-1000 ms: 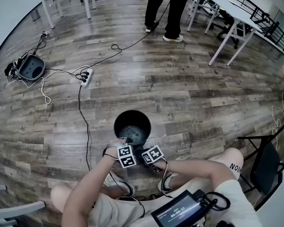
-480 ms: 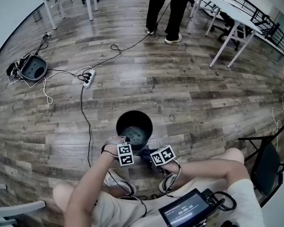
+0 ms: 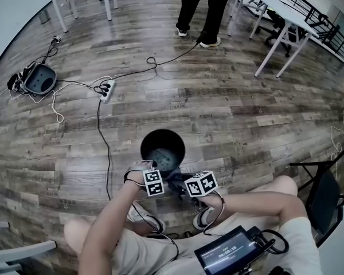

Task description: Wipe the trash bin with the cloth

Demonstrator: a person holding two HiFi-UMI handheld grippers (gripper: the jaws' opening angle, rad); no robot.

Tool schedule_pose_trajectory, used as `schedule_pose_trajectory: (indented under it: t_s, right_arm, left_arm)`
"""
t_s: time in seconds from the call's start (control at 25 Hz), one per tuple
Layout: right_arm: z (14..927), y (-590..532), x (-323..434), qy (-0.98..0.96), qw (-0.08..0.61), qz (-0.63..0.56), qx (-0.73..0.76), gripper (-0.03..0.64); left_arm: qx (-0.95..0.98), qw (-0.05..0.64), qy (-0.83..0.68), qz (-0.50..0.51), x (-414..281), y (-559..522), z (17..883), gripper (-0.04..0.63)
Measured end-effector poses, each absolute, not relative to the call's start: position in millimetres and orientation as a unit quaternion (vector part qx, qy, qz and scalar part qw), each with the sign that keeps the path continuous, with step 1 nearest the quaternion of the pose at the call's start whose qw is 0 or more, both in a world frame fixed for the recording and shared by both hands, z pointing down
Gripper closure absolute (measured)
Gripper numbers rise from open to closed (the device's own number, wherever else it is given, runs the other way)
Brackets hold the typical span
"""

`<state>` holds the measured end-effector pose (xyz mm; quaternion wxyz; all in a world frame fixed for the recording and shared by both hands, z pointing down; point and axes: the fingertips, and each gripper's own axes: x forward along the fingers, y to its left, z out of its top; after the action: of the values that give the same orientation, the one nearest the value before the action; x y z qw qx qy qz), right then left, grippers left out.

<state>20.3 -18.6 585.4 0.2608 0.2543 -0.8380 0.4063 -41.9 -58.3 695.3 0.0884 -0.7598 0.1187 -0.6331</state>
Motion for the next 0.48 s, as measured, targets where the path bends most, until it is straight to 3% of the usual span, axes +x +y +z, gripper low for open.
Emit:
schedule_pose_trajectory:
  t_s: [0.48]
  right_arm:
    - [614.2,-31.9,35.9,-0.825,0.300,0.396,0.268,0.537]
  left_arm:
    - [-0.766,0.030,0.169,-0.619,-30.1,-60.5,692.2,0.460]
